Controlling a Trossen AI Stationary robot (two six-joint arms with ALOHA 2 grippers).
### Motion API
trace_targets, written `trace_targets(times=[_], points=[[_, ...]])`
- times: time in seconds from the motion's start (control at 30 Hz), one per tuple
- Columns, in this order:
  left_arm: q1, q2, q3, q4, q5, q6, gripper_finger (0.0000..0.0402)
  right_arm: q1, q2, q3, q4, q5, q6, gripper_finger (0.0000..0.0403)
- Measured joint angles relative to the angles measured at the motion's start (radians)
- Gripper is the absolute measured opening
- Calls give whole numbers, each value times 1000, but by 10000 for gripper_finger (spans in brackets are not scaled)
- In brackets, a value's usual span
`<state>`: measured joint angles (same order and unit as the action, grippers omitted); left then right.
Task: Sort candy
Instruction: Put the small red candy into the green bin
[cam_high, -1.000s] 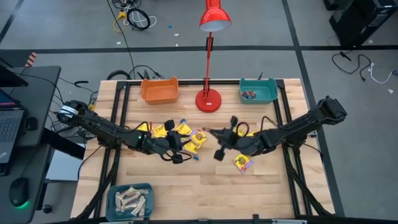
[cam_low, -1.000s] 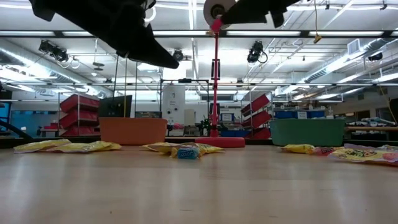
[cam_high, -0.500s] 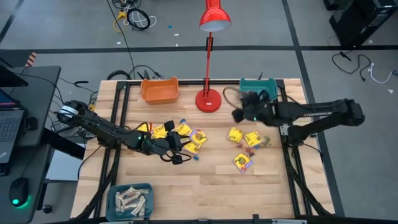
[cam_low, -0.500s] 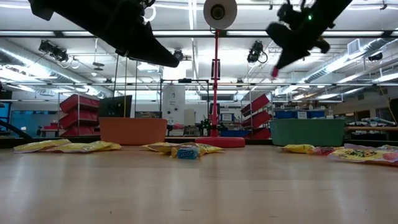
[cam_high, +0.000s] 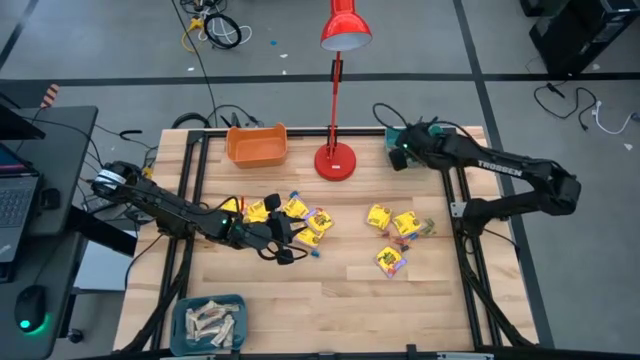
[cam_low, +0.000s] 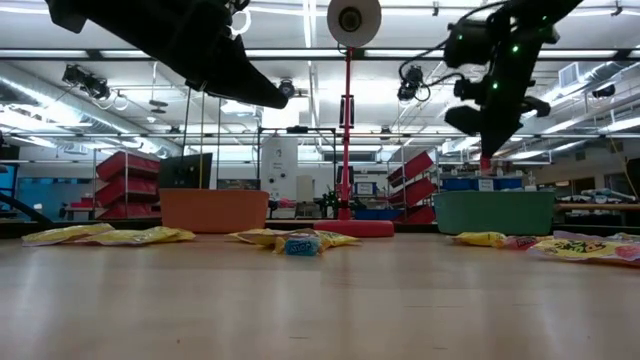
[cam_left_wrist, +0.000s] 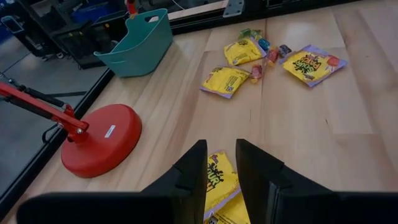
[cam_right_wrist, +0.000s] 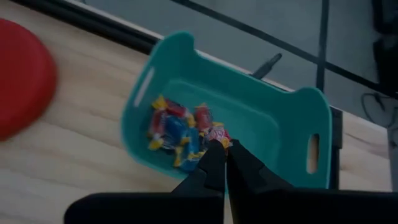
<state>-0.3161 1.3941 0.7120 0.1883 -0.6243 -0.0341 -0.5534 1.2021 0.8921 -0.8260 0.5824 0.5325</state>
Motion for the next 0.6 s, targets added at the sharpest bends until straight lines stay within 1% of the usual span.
trace_targets(times=[0.17,0.37,0.5,0.6], points=[[0,0,0,0,0,0,88,-38,92,0,30,-16,-59,0],[0,0,0,-4,0,0,88,-54,211,0,67,-22,-76,0],[0,0,0,-17,0,-1,88,-62,268,0,98,-27,-92,1],[0,0,0,-35,0,-10,88,-66,294,0,114,-39,-107,8]])
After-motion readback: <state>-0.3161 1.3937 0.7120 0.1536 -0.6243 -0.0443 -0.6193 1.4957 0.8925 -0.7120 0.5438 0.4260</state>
